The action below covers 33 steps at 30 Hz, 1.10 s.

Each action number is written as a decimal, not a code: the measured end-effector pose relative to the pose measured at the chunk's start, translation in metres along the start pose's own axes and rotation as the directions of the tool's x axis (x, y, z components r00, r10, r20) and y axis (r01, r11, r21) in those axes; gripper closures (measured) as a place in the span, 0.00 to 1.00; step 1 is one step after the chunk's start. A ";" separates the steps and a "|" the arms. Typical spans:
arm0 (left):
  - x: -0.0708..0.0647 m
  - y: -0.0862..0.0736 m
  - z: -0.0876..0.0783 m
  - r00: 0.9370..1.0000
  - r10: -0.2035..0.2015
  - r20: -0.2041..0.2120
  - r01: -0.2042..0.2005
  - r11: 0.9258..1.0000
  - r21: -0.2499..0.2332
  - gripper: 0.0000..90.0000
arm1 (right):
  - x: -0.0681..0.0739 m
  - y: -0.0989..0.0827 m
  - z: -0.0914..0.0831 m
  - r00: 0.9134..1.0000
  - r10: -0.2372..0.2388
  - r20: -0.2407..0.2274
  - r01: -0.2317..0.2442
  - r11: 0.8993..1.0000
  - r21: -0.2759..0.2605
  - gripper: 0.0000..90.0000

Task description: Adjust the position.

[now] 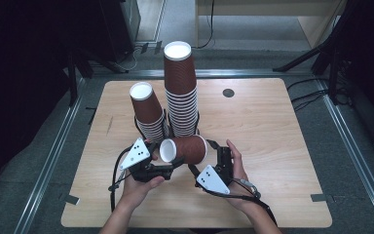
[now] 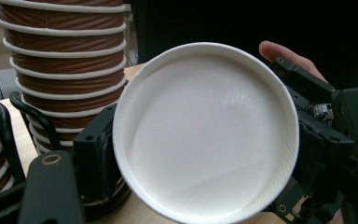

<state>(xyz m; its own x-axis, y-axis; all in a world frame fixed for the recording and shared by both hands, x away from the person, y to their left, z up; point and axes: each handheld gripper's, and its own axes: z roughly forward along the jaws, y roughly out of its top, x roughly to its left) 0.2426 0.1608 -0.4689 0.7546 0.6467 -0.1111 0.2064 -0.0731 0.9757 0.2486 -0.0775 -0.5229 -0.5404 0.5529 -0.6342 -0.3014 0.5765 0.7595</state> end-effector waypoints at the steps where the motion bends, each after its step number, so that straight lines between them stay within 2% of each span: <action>1: 0.001 0.000 0.000 1.000 -0.002 -0.002 0.002 1.000 -0.002 0.25 | 0.000 0.000 0.000 1.000 0.001 0.001 -0.001 1.000 0.001 0.02; 5: 0.002 0.000 -0.002 1.000 -0.007 -0.007 0.007 1.000 -0.012 0.25 | -0.001 -0.002 -0.002 1.000 0.008 -0.002 -0.008 1.000 0.009 0.02; 12: 0.005 0.001 -0.006 1.000 -0.013 -0.020 0.013 1.000 -0.028 0.25 | -0.002 -0.004 -0.003 1.000 -0.009 -0.004 0.009 1.000 0.013 0.02; 27: 0.011 -0.001 -0.012 0.998 -0.032 -0.045 0.030 0.998 -0.047 0.25 | -0.005 -0.013 -0.008 1.000 0.018 0.017 -0.019 0.999 0.047 0.02; 29: 0.012 -0.001 -0.013 0.998 -0.034 -0.044 0.032 0.998 -0.053 0.25 | -0.006 -0.014 -0.009 0.999 0.031 0.020 -0.032 0.998 0.052 0.02; 33: 0.014 -0.001 -0.015 0.998 -0.039 -0.048 0.036 0.998 -0.058 0.25 | -0.010 -0.018 -0.011 0.995 0.093 0.025 -0.094 0.994 0.056 0.03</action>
<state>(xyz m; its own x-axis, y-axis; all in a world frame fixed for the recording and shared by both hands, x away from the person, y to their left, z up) 0.2435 0.1808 -0.4692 0.7150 0.6849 -0.1402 0.1970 -0.0049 0.9804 0.2507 -0.1002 -0.5288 -0.5463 0.6188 -0.5645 -0.2045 0.5551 0.8063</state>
